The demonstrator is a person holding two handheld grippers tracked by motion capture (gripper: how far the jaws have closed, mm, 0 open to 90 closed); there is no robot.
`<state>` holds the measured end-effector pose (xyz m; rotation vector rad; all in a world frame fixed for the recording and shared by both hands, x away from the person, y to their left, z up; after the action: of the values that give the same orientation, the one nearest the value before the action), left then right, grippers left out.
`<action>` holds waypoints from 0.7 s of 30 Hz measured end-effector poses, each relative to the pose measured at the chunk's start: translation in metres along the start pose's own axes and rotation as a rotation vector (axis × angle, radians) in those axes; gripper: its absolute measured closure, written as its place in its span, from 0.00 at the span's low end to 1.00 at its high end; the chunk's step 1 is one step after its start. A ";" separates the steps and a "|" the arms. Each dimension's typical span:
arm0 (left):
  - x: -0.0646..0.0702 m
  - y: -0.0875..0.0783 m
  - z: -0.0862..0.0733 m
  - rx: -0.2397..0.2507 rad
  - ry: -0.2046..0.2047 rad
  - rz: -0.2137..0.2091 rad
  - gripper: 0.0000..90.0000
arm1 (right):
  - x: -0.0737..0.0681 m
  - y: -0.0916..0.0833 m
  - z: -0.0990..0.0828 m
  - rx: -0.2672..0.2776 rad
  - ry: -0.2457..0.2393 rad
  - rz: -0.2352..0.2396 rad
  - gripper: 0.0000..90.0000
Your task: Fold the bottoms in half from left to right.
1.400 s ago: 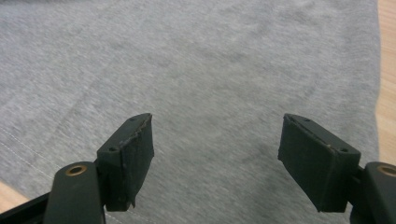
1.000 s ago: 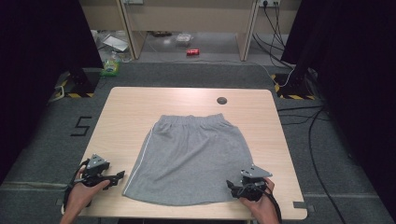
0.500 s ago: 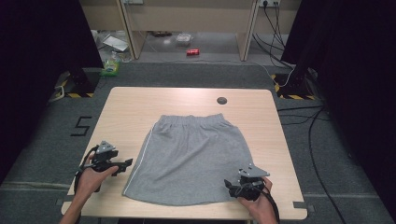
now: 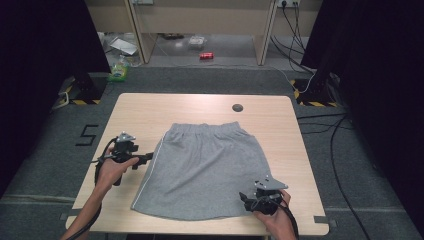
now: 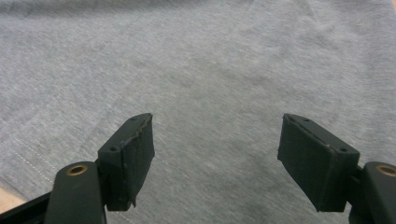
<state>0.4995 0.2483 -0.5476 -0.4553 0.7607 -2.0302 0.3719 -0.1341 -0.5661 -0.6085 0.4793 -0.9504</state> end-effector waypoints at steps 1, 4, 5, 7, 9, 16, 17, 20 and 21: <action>0.000 0.002 0.003 0.000 -0.004 -0.002 0.26 | -0.001 0.000 0.000 0.000 0.001 0.002 0.30; 0.000 0.009 0.009 -0.009 -0.004 0.000 0.26 | -0.001 0.001 0.000 0.000 0.002 0.002 0.30; 0.000 0.011 0.011 -0.012 -0.004 0.000 0.27 | -0.001 0.001 0.000 0.000 0.001 0.002 0.30; -0.002 0.014 0.016 -0.011 -0.004 0.006 0.27 | -0.001 0.001 0.000 -0.001 -0.002 0.003 0.30; -0.003 0.017 0.020 -0.011 -0.011 0.009 0.27 | -0.001 0.001 0.001 0.000 -0.001 0.002 0.30; -0.009 0.034 0.034 -0.029 -0.016 0.029 0.29 | -0.002 0.001 0.000 -0.002 -0.003 0.007 0.30; -0.010 0.036 0.037 -0.030 -0.021 0.030 0.29 | -0.002 0.002 0.001 0.000 -0.005 0.008 0.30; -0.011 0.042 0.043 -0.031 -0.039 0.025 0.30 | -0.002 0.002 0.001 -0.001 -0.003 0.005 0.30; -0.012 0.045 0.047 -0.031 -0.043 0.030 0.31 | -0.002 0.003 0.001 -0.001 -0.004 0.006 0.30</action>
<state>0.5603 0.2238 -0.5433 -0.5012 0.7694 -1.9770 0.3730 -0.1312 -0.5671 -0.6093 0.4778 -0.9434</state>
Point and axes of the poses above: each handheld gripper's, and its own axes: y roughly forward along the jaws, z roughly out of its top, x roughly to its right, the point moved 10 cm from there along y, roughly forward along the jaws, and after that the axes turned 8 degrees about y, right-handed, at the moved point
